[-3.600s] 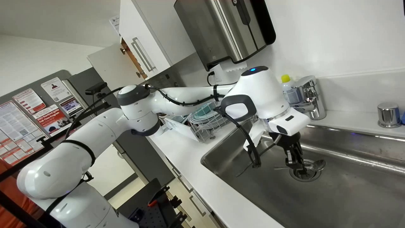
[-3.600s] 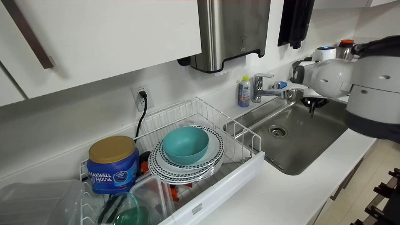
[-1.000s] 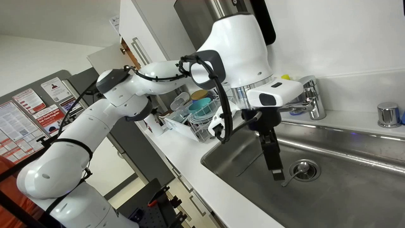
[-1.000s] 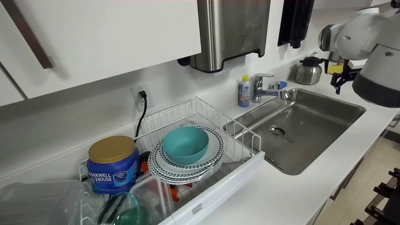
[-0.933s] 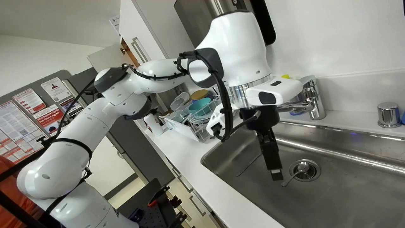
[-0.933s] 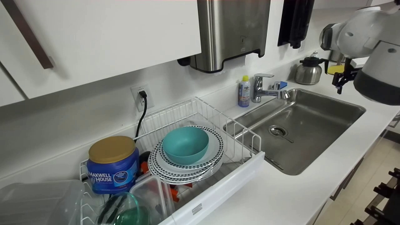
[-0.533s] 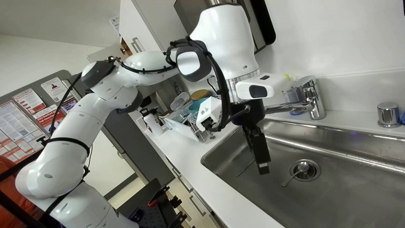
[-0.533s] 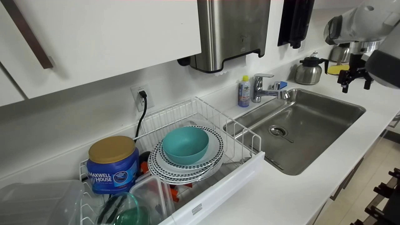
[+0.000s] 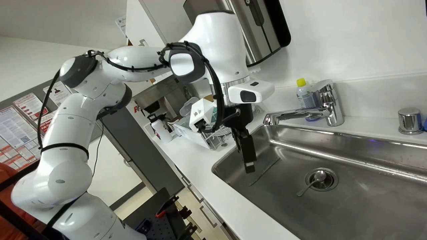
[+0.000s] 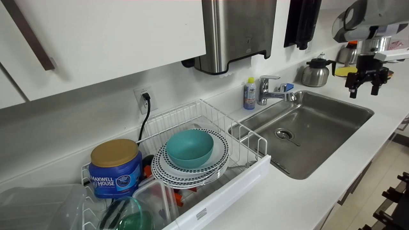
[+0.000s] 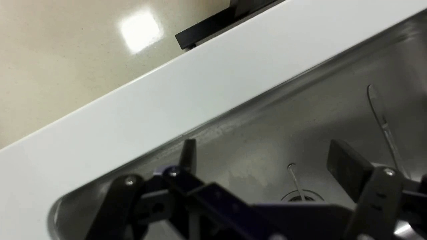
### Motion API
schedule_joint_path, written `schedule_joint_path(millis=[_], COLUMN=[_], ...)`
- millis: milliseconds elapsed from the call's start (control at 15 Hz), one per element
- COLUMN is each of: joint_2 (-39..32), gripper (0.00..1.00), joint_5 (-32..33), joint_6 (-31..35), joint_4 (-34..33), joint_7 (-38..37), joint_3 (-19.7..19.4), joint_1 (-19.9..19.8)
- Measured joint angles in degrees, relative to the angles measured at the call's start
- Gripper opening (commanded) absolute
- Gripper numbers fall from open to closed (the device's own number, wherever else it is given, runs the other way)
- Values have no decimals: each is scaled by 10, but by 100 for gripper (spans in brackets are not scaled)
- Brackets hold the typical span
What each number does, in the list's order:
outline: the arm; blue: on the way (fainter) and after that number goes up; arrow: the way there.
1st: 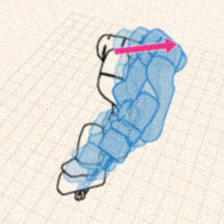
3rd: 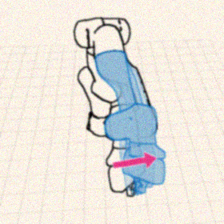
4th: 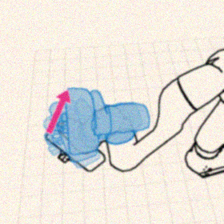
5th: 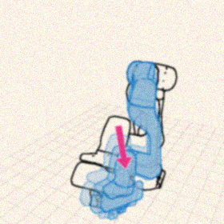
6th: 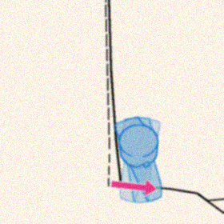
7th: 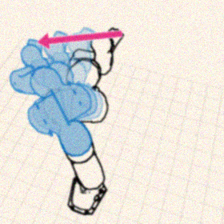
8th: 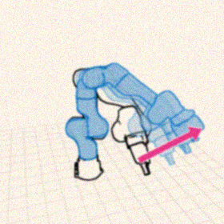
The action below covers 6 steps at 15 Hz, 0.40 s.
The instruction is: Remove the silver spoon from the bowl and put it in the sink
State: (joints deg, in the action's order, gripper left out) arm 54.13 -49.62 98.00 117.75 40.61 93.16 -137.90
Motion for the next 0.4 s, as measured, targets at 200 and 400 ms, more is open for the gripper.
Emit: schedule_joint_path(millis=[200,400], joint_2=[-45,-90], gripper=[100,100], joint_5=[32,60], joint_6=[1,4], joint_4=[19,36], joint_7=[0,-3], joint_3=[0,0], joint_1=[26,47])
